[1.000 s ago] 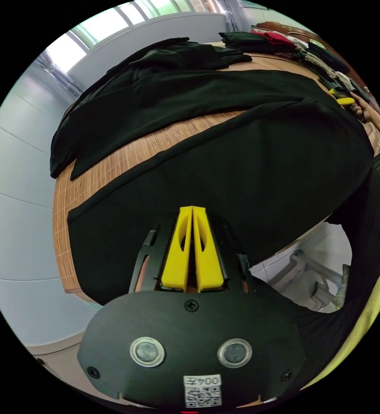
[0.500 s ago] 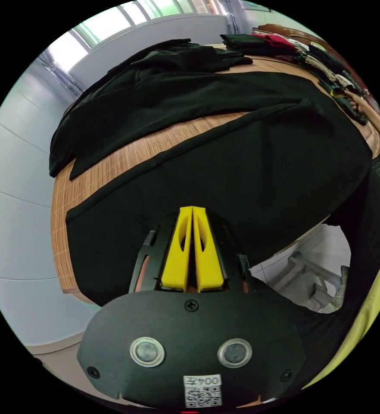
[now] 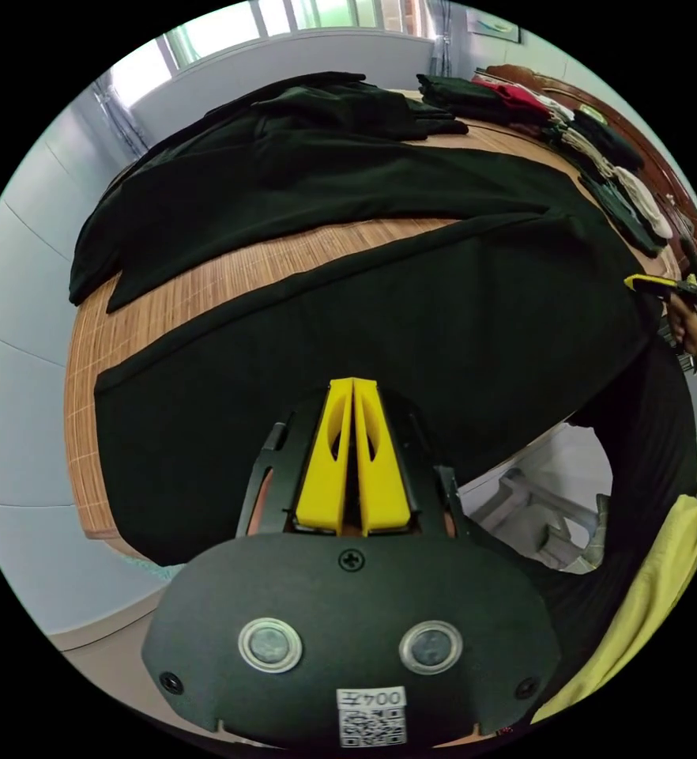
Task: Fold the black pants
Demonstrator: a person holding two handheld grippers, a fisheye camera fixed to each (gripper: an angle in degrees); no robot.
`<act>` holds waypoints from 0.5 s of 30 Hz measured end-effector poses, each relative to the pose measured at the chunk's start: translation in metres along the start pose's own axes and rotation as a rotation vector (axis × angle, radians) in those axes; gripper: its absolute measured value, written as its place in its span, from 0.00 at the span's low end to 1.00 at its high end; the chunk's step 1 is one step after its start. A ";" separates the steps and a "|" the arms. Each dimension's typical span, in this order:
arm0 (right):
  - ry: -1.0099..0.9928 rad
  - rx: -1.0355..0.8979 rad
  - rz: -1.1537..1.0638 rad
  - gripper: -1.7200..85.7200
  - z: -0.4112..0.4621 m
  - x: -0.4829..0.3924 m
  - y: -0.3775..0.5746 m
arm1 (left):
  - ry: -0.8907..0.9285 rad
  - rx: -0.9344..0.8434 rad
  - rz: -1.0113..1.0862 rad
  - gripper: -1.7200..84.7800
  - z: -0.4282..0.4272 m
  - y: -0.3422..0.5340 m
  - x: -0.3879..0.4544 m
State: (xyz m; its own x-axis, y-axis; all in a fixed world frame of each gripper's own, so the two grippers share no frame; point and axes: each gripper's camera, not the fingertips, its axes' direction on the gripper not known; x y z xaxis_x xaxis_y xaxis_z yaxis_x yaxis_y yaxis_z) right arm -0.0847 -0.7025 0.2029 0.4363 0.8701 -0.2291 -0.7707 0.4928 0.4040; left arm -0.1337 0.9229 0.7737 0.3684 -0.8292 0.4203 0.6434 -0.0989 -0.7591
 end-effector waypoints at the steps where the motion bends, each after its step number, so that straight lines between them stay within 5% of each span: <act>1: 0.014 0.036 0.005 0.02 0.004 -0.003 0.003 | -0.018 -0.003 0.005 0.02 0.001 0.001 0.002; 5: -0.011 -0.005 0.039 0.02 0.006 -0.004 -0.006 | 0.075 0.064 -0.092 0.02 -0.022 0.015 -0.024; 9: -0.086 0.036 0.080 0.01 0.010 0.004 0.001 | -0.194 0.104 -0.362 0.02 -0.034 0.069 -0.098; 15: -0.029 0.035 0.078 0.01 0.015 -0.009 0.000 | -0.027 0.076 -0.489 0.02 0.007 0.094 -0.169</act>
State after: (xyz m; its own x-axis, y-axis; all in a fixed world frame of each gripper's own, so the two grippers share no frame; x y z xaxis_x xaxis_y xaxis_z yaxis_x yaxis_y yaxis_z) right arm -0.0815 -0.7108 0.2182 0.3893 0.9052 -0.1703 -0.7864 0.4229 0.4503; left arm -0.1308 1.0579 0.6351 0.0278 -0.6812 0.7315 0.7923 -0.4312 -0.4317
